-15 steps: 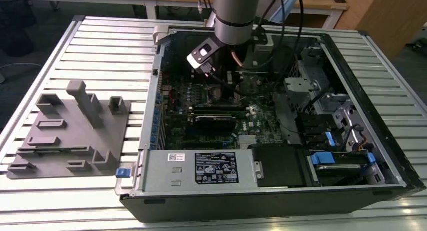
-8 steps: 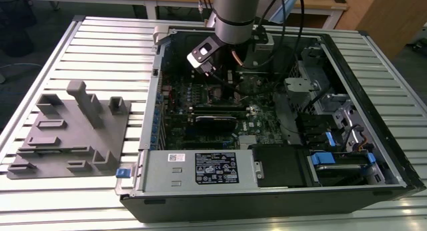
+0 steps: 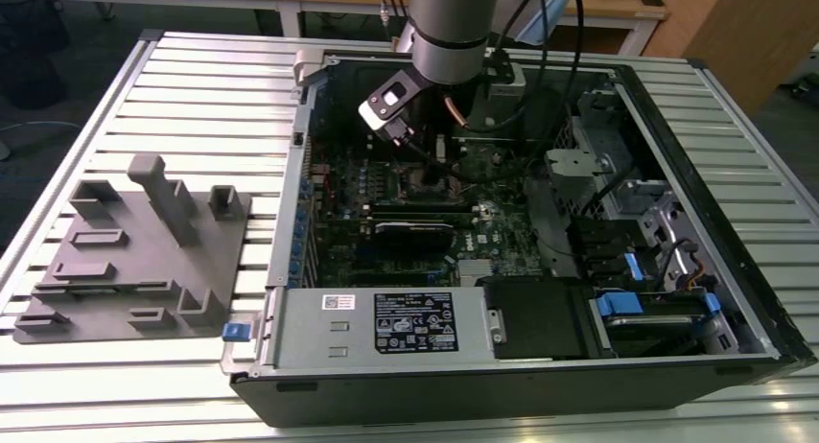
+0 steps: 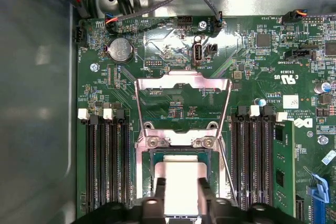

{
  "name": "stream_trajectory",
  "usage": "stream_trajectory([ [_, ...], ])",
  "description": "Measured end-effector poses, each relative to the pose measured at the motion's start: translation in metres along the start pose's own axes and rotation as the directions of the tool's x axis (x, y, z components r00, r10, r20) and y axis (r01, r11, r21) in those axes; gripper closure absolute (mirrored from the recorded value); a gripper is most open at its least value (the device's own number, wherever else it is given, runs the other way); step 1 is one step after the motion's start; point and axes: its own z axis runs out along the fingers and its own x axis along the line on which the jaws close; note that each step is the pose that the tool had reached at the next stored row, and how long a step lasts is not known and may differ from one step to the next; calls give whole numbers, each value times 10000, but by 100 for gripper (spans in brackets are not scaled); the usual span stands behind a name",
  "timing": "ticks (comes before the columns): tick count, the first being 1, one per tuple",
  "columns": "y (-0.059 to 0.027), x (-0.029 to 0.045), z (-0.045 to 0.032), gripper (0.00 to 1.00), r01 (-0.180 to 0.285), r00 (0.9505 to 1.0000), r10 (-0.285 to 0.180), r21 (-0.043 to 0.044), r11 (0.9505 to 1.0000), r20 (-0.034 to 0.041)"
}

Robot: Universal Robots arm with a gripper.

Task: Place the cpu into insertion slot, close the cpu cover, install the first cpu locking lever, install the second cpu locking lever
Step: 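Place the cpu into insertion slot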

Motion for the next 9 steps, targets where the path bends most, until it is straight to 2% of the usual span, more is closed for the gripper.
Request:
stream_trajectory([
  [2, 0, 0, -1, 71, 0, 10000, 0, 0, 10000, 0],
  [3, 0, 0, -1, 71, 0, 10000, 0, 0, 10000, 0],
  [5, 0, 0, -2, 83, 0, 10000, 0, 0, 10000, 0],
  [6, 0, 0, -2, 83, 0, 10000, 0, 0, 10000, 0],
  [7, 0, 0, -3, 89, 0, 10000, 0, 0, 10000, 0],
  [9, 0, 0, -4, 89, 0, 10000, 0, 0, 10000, 0],
])
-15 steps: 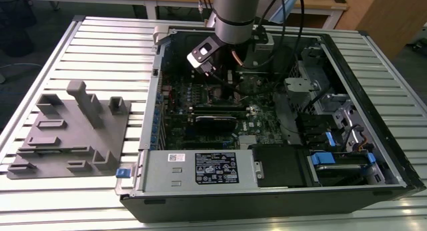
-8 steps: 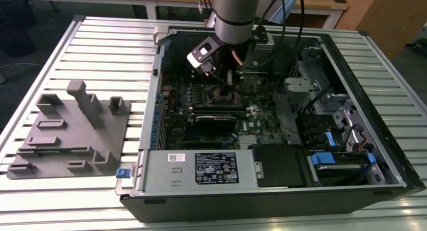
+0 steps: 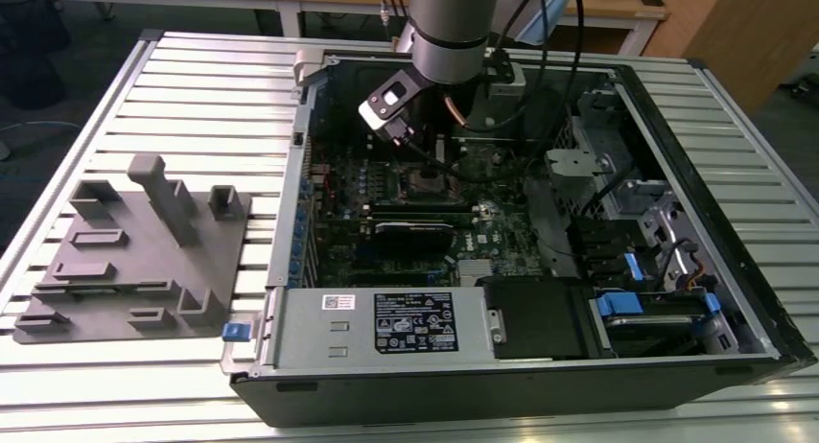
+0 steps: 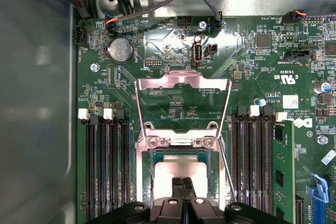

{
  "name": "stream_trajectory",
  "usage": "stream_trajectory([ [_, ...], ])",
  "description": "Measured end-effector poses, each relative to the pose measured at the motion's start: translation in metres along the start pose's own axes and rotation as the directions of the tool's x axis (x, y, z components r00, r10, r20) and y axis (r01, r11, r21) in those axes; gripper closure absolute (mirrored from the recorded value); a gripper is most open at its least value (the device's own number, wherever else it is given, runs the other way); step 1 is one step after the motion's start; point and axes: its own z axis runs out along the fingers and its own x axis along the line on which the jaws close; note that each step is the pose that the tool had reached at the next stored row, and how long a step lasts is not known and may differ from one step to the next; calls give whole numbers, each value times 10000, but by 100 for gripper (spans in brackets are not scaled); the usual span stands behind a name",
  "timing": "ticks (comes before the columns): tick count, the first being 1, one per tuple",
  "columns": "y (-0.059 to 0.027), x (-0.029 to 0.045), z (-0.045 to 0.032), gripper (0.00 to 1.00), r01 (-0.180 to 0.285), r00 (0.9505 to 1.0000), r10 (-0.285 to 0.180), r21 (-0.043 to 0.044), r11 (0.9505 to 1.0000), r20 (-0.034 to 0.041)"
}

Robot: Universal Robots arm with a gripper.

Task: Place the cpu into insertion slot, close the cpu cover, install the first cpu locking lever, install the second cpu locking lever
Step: 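Place the cpu into insertion slot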

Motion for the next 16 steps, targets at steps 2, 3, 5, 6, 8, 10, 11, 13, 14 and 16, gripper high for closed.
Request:
stream_trajectory([
  [2, 0, 0, -1, 89, 0, 10000, 0, 0, 10000, 0],
  [3, 0, 0, -1, 89, 0, 10000, 0, 0, 10000, 0],
  [5, 0, 0, 2, 89, -4, 10000, 4, 0, 10000, 1],
  [6, 0, 0, 8, 89, -12, 10000, 12, 0, 10000, 1],
  [8, 0, 0, 26, 89, -18, 10000, 18, -1, 10000, 1],
  [10, -1, -1, 47, 89, -19, 10000, 19, 0, 10000, 2],
  [11, -1, -1, 57, 89, -19, 10000, 19, 0, 10000, 1],
  [13, -2, 2, 69, 89, -21, 10000, 21, 0, 10000, 2],
  [14, -2, 7, 72, 89, -21, 10000, 21, 0, 10000, 3],
  [16, -1, 10, 80, 89, -18, 10000, 18, -1, 10000, -1],
])
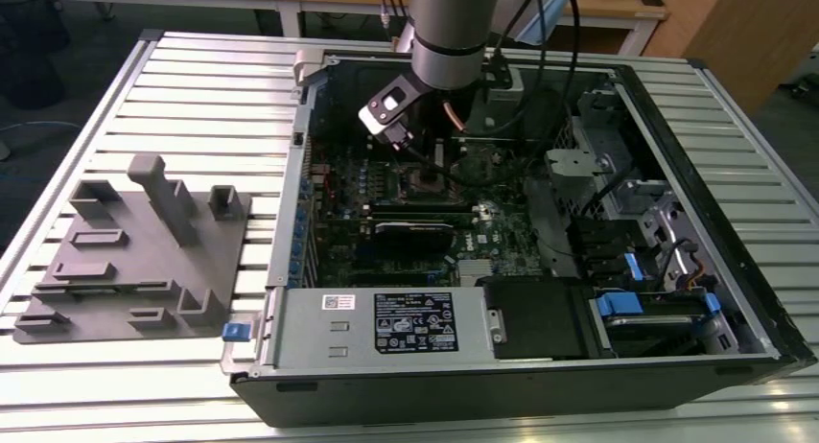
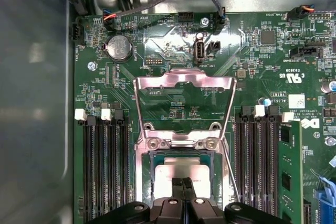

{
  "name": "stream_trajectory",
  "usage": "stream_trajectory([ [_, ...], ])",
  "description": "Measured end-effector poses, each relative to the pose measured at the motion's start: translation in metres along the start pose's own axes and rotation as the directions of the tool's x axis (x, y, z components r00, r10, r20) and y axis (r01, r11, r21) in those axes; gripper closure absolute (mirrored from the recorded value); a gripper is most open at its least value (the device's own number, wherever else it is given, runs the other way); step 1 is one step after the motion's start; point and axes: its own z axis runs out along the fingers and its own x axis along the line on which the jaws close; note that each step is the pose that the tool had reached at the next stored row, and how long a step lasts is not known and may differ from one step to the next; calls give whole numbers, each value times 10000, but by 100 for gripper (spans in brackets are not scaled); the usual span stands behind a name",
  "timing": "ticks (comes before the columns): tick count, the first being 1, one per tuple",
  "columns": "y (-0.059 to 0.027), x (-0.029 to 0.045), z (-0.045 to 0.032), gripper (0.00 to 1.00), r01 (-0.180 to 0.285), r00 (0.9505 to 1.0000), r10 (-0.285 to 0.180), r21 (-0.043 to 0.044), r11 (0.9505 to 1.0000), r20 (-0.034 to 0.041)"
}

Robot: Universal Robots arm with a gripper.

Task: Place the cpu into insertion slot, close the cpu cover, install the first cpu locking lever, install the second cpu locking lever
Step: 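Place the cpu into insertion slot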

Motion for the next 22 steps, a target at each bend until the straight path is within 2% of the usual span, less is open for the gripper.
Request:
stream_trajectory([
  [22, -3, -3, 69, 89, -1, 10000, 1, 4, 10000, 8],
])
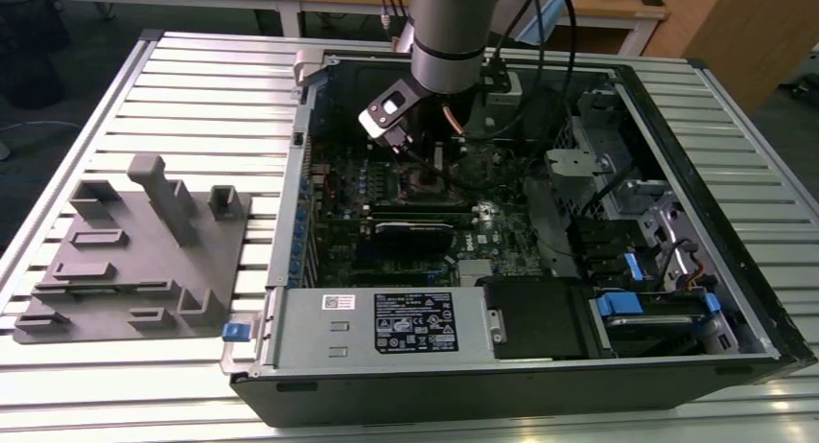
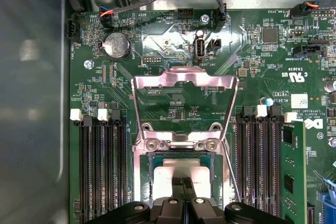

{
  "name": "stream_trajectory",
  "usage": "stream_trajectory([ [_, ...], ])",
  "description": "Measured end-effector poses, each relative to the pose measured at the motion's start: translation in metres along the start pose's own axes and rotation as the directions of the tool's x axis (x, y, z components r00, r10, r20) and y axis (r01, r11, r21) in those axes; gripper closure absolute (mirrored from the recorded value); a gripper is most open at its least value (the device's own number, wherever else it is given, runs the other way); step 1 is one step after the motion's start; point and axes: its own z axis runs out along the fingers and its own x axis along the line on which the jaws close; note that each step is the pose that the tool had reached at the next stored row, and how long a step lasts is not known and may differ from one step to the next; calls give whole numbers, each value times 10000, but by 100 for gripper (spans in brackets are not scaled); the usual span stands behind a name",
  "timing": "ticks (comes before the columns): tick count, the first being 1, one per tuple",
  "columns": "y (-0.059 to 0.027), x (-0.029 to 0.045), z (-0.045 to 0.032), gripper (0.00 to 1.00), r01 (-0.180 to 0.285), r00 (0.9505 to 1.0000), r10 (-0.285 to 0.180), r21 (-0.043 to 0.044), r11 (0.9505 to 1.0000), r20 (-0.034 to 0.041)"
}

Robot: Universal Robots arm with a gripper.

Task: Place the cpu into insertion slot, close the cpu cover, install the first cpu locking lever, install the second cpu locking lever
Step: 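Place the cpu into insertion slot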

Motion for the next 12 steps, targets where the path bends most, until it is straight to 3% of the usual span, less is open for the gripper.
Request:
stream_trajectory([
  [7, 2, 2, -8, 89, 0, 10000, 0, -7, 10000, -10],
  [9, 4, 7, -30, 89, -1, 10000, 1, -17, 10000, -35],
  [12, 3, 5, -100, 89, 0, 10000, 0, -5, 10000, -9],
])
